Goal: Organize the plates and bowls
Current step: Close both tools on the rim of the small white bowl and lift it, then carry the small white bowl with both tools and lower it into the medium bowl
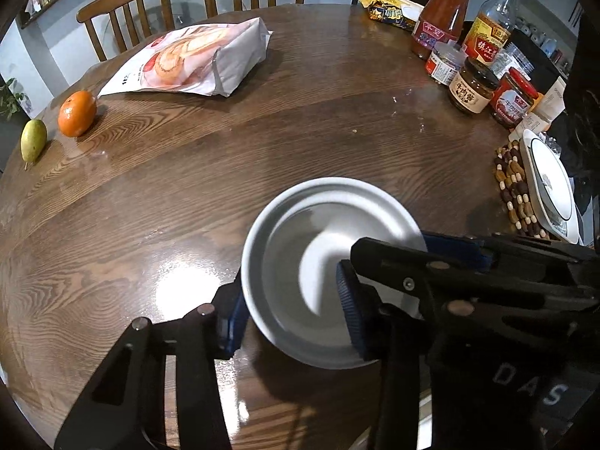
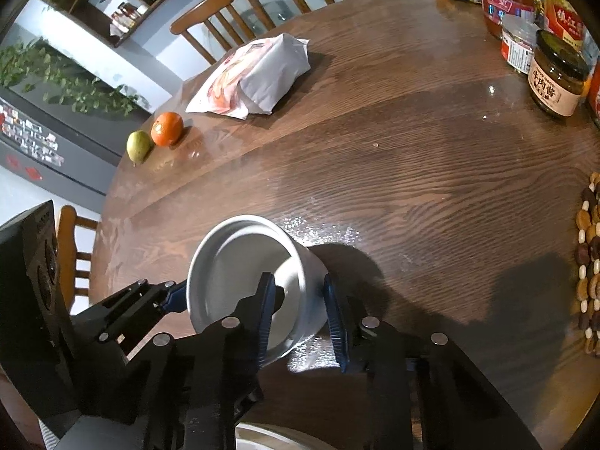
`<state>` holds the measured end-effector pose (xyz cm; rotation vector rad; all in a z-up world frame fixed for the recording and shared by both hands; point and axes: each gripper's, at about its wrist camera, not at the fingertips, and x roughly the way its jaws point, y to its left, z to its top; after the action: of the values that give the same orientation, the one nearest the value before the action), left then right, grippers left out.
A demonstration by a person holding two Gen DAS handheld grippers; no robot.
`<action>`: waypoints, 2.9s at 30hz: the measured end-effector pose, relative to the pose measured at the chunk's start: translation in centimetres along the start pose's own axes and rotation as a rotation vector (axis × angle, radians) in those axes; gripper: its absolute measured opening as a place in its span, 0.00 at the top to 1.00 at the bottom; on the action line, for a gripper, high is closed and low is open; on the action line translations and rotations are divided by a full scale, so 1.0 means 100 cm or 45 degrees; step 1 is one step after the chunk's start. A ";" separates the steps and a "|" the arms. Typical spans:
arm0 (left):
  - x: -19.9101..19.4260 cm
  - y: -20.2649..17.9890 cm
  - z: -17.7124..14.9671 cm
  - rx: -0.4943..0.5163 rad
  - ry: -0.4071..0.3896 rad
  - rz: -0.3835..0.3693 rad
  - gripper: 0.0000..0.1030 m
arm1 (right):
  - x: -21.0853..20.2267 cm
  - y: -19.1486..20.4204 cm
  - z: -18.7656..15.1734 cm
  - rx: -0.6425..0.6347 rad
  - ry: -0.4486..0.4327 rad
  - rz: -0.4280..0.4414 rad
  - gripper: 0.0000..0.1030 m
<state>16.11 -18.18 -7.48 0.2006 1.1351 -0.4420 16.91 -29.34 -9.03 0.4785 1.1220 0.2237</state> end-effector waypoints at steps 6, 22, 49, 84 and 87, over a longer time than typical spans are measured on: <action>0.000 0.000 0.000 0.003 -0.002 0.002 0.62 | 0.001 0.002 -0.002 -0.034 -0.003 -0.029 0.73; -0.003 0.000 -0.003 0.019 -0.044 0.032 0.63 | -0.004 0.007 -0.006 -0.078 -0.047 -0.078 0.82; -0.076 -0.039 -0.029 0.150 -0.222 0.051 0.62 | -0.085 0.022 -0.049 -0.083 -0.230 -0.083 0.82; -0.081 -0.075 -0.102 0.202 -0.094 0.011 0.63 | -0.106 0.011 -0.135 0.001 -0.164 -0.106 0.82; -0.076 -0.076 -0.104 0.201 -0.068 0.010 0.63 | -0.101 0.008 -0.139 0.011 -0.145 -0.109 0.82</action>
<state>1.50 -19.30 -4.39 0.3289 1.0473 -0.5278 0.12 -29.18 -5.26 0.4448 1.0301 0.1155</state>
